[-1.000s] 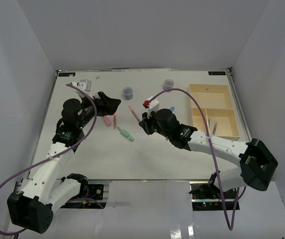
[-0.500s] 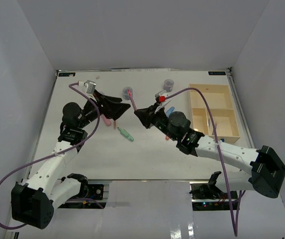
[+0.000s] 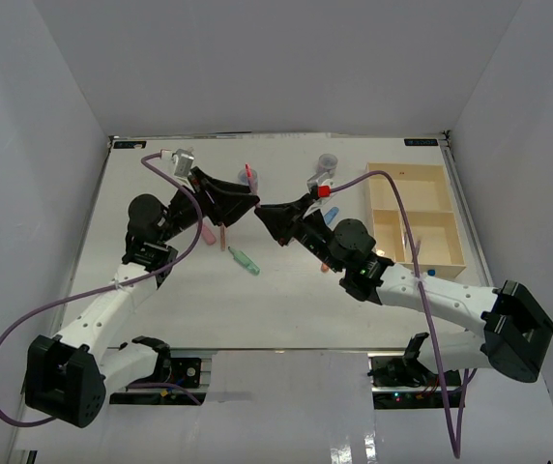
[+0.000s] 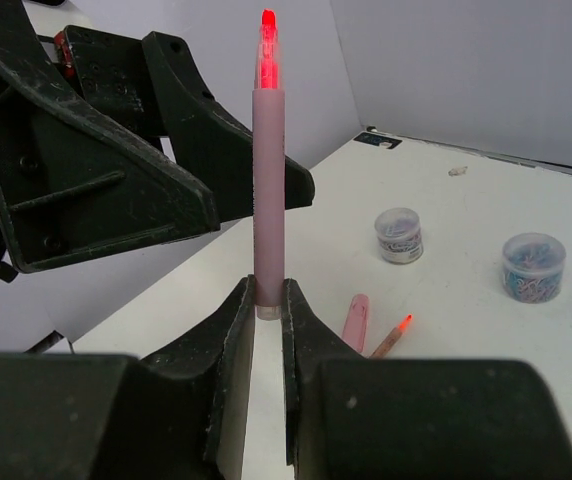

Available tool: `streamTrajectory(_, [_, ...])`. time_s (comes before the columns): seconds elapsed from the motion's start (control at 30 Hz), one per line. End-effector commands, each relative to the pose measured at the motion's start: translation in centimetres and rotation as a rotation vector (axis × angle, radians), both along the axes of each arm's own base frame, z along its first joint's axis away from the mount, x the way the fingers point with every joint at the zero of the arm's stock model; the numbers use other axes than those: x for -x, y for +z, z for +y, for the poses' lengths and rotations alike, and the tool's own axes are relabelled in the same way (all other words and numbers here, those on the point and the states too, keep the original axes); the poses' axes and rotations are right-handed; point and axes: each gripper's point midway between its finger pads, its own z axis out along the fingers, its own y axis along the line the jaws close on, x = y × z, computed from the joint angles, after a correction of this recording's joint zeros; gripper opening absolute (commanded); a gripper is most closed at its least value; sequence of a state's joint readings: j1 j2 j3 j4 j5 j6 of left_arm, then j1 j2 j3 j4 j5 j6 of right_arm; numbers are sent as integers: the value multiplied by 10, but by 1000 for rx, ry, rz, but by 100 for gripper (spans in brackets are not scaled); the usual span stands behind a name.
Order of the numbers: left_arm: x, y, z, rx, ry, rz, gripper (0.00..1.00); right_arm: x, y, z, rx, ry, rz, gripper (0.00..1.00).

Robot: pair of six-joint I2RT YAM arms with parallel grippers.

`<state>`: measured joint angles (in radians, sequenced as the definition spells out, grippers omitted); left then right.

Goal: Sort the stationery into containers
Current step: Close the pen cap on the pen.

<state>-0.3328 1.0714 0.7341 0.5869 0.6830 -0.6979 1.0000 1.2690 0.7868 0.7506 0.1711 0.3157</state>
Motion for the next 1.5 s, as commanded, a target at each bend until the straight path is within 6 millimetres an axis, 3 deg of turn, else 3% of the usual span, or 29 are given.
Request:
streamTrajectory(0.0, [8,25,-6,32,-35,-83,66,4,17,4,-75,24,-27,8])
streamTrajectory(0.23, [9,27,-13,40,-59,-98,53,6,18,6,-89,40,-28,8])
streamTrajectory(0.37, [12,25,-17,42,-75,-100,40,6,16,6,-99,42,-26,8])
streamTrajectory(0.73, [17,25,-19,52,-92,-103,27,6,16,2,-132,26,-31,8])
streamTrajectory(1.0, [18,24,-20,55,-102,-97,32,5,17,2,-145,26,-34,8])
streamTrajectory(1.17, [19,23,-20,58,-108,-99,28,6,17,3,-157,36,-29,8])
streamTrajectory(1.47, [21,23,-19,38,-109,-122,4,6,15,5,-145,41,-24,9])
